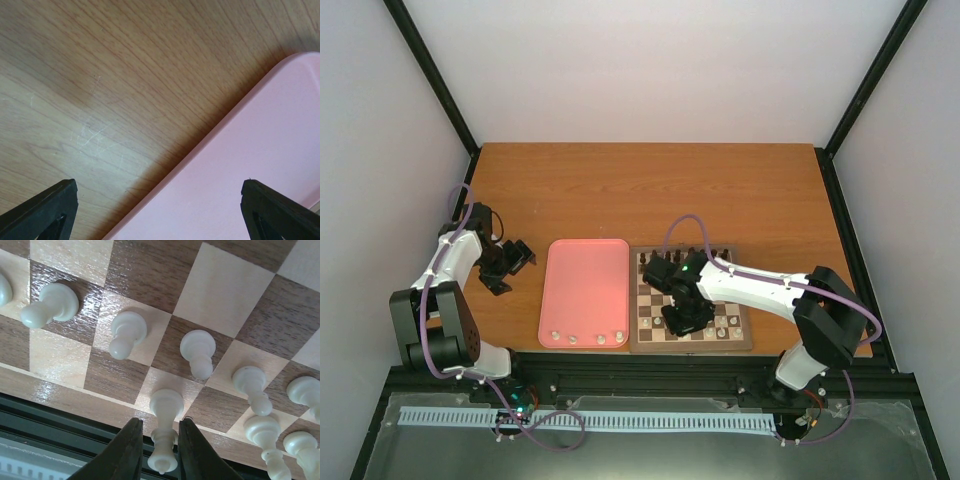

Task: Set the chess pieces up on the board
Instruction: Place the chess piece on the chessboard.

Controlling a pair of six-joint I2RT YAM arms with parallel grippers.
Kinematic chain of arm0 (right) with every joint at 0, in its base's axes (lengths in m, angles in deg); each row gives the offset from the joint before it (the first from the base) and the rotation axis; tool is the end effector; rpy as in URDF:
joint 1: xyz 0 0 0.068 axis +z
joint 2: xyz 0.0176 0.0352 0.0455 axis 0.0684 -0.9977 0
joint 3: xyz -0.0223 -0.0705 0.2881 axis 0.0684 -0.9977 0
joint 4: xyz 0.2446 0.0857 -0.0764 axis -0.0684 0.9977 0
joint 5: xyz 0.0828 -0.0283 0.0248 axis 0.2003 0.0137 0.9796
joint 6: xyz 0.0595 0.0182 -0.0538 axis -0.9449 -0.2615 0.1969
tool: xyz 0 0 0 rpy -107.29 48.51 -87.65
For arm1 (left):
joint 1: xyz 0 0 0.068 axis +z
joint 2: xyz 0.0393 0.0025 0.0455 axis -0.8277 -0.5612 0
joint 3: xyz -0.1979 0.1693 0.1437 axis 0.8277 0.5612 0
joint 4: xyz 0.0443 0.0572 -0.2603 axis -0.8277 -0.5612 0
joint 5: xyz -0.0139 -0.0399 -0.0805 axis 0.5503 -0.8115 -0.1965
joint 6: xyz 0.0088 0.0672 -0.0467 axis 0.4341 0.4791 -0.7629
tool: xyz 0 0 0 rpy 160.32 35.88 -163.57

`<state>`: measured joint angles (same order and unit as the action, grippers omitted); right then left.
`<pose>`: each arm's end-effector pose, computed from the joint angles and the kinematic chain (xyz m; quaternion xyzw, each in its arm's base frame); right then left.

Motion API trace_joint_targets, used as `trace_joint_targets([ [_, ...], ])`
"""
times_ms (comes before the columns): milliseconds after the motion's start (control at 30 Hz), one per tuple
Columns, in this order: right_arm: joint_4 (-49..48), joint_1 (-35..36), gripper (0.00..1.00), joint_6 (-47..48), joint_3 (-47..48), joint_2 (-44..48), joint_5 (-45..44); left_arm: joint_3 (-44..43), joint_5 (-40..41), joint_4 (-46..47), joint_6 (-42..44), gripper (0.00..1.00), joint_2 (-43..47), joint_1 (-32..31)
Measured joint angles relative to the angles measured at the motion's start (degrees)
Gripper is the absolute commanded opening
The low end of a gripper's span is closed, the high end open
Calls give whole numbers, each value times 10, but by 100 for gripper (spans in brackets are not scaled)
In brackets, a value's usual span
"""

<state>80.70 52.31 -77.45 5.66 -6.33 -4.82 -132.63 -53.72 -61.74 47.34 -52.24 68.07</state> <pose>0.1413 0.2259 0.1785 0.1827 -0.9812 -0.0213 0.0585 0.2491 0.0352 0.1924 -0.3919 0.9088 -0.1387 0.0361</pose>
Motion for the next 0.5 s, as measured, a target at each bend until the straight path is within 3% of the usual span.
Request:
trace_joint_targets([
  [500,1,0,26,0,3,3,6,0,0,0,0,100,0,0],
])
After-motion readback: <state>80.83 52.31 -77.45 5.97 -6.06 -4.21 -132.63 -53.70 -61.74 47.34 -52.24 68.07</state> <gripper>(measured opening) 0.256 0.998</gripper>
